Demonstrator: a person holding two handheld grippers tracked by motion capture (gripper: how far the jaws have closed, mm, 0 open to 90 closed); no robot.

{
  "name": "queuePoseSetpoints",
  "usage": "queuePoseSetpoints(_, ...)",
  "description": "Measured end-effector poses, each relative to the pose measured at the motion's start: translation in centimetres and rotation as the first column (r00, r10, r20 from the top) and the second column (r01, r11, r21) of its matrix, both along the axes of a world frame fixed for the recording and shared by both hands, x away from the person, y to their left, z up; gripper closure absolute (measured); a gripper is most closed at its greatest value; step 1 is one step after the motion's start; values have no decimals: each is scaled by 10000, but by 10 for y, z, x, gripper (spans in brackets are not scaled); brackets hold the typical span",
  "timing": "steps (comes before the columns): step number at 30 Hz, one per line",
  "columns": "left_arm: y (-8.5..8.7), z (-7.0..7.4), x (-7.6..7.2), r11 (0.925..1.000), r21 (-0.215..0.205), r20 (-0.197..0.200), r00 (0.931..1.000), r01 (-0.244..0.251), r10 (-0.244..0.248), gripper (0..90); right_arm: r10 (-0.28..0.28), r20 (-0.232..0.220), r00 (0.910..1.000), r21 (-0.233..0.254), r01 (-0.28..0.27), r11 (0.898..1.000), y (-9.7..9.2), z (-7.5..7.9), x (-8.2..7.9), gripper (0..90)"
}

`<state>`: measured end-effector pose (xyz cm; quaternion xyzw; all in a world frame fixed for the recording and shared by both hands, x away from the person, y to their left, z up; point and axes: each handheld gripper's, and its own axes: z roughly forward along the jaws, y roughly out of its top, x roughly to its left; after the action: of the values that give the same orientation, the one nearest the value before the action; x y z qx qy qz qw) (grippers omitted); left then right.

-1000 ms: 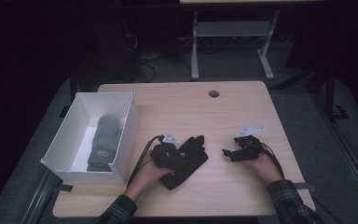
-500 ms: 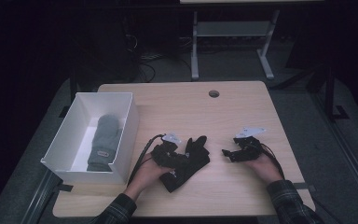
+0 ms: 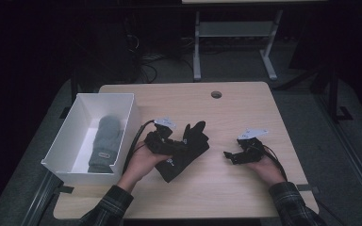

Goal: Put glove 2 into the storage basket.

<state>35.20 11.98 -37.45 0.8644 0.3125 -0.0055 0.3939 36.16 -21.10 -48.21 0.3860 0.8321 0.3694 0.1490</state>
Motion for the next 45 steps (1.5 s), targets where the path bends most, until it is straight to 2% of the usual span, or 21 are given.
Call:
queuePoseSetpoints(7, 13, 38, 7, 9988, 106, 431, 9979, -488, 483, 690, -114, -95, 9999, -76, 114, 9999, 0, 0, 1, 122)
queuePoseSetpoints(15, 41, 74, 18, 9948, -135, 697, 9924, -1008, 1015, 690, -127, -129, 9998, -80, 126, 9999, 1, 0, 1, 119)
queuePoseSetpoints(22, 72, 107, 23, 9872, -337, 1102, 9811, -1562, 1590, 690, -118, -113, 9999, -82, 117, 9999, 0, 0, 1, 119)
queuePoseSetpoints(26, 97, 120, 22, 9764, -544, 1226, 9690, -2092, 2144, 690, -104, -97, 9999, -84, 103, 9999, 0, 0, 1, 119)
queuePoseSetpoints(32, 131, 124, 17, 9595, -695, 1261, 9517, -2731, 2800, 690, -117, -99, 9999, -83, 116, 9999, 1, 0, 1, 119)
queuePoseSetpoints(36, 156, 122, 14, 9414, -632, 1245, 9334, -3312, 3367, 690, -137, -100, 9999, -82, 136, 9999, 1, 0, 1, 119)
queuePoseSetpoints(38, 166, 120, 13, 9359, -562, 1199, 9282, -3478, 3522, 690, -137, -100, 9999, -87, 136, 9999, 1, 0, 1, 119)
queuePoseSetpoints(39, 170, 118, 12, 9287, -609, 1150, 9217, -3658, 3706, 690, -144, -97, 9998, -84, 143, 9999, 1, 0, 1, 119)
queuePoseSetpoints(40, 175, 116, 11, 9258, -565, 1133, 9189, -3738, 3779, 690, -142, -100, 9998, -85, 141, 9999, 1, 0, 1, 119)
queuePoseSetpoints(41, 181, 113, 11, 9189, -593, 1068, 9127, -3901, 3943, 690, -146, -88, 9999, -87, 145, 9999, 1, 0, 1, 119)
queuePoseSetpoints(43, 190, 109, 11, 9123, -564, 1000, 9069, -4055, 4093, 690, -143, -87, 9999, -87, 142, 9999, 1, 0, 1, 119)
queuePoseSetpoints(44, 193, 106, 10, 9061, -628, 912, 9017, -4185, 4227, 690, -149, -89, 9998, -83, 148, 9999, 1, 0, 1, 119)
queuePoseSetpoints(45, 196, 104, 10, 9048, -579, 904, 9004, -4218, 4255, 690, -148, -85, 9999, -83, 148, 9999, 1, 0, 1, 119)
